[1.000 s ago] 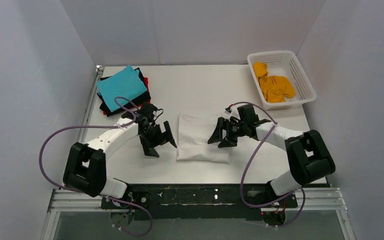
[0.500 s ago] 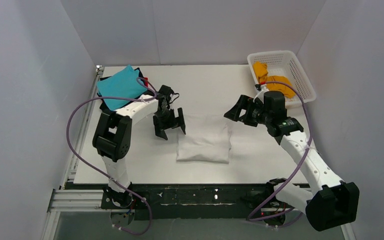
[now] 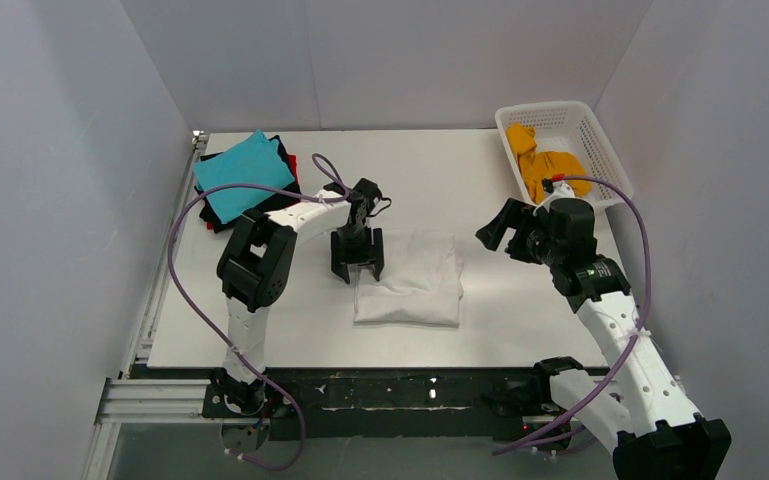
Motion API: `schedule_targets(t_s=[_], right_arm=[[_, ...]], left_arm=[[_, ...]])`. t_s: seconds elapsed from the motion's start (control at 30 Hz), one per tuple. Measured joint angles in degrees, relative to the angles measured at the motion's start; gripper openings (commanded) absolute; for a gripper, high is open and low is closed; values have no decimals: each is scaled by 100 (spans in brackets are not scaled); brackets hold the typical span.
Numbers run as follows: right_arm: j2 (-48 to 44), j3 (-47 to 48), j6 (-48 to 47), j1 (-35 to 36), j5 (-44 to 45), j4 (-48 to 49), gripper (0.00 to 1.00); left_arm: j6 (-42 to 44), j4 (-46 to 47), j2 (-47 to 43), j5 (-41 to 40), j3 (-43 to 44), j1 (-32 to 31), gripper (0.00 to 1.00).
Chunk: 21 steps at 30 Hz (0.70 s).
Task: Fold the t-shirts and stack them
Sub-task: Put the neatly folded tshirt into the corner of the board with the left arm
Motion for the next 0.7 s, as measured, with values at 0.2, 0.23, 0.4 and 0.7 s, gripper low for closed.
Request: schedule_targets(t_s=[0.2, 0.23, 0.4, 0.7], right_arm=[[-13, -90, -76, -4, 146, -76, 91], [-11, -105, -81, -7, 160, -122, 91], [2, -151, -92, -37, 190, -192, 91], [4, -177, -179, -42, 210, -243, 91]], left_arm=[[-195, -138, 173, -68, 184, -68, 45], [-236, -133, 192, -59, 203, -87, 39], [-426, 74, 223, 74, 225, -203, 0], [-426, 87, 142, -341, 258, -365, 0]])
